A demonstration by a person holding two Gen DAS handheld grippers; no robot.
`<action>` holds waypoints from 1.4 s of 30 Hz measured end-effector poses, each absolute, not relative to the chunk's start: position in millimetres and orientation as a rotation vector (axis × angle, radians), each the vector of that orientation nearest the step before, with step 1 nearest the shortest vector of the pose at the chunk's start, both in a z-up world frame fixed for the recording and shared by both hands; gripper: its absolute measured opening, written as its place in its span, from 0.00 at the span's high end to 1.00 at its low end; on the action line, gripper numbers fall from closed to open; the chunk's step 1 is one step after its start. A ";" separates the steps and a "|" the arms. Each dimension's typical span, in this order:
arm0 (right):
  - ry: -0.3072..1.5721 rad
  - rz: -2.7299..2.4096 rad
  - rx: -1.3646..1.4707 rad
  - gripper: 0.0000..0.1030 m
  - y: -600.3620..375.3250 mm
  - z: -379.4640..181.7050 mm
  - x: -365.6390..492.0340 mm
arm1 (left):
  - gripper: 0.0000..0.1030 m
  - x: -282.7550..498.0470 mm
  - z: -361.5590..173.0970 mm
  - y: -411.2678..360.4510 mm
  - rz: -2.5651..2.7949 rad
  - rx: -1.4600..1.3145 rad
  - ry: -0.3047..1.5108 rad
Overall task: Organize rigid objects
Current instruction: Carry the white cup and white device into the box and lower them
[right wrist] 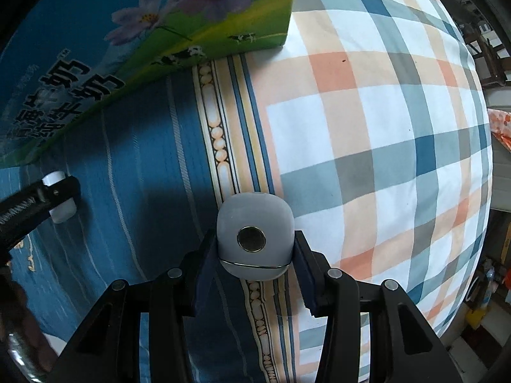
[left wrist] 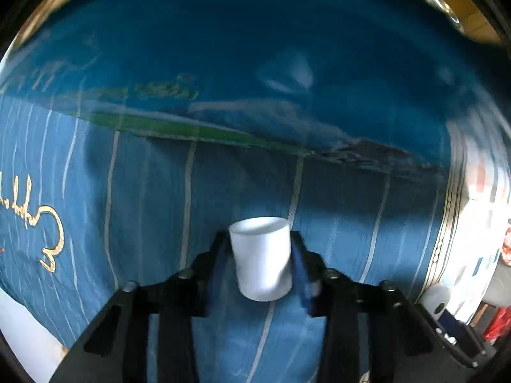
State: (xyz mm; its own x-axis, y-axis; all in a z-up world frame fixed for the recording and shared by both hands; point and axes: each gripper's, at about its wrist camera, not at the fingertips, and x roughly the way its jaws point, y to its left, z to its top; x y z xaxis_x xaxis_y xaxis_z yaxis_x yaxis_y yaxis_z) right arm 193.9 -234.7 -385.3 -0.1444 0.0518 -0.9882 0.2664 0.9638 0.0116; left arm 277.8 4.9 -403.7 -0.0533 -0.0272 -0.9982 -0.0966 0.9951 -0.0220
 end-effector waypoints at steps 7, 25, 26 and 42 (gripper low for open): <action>1.694 -0.136 0.206 0.53 -229.3 -372.0 191.3 | 0.72 248.8 -386.4 6.7 0.064 -0.074 1.576; 1.502 -0.005 0.106 0.53 -212.0 -254.9 158.3 | 0.72 185.2 -251.1 -6.0 -0.071 -0.024 1.363; 1.491 -0.001 0.104 0.53 -208.7 -246.9 157.5 | 0.72 181.2 -243.2 -4.8 -0.074 -0.024 1.354; 1.361 0.096 0.149 0.53 -201.2 -163.5 144.6 | 0.72 175.5 -144.0 -5.1 -0.164 -0.085 1.179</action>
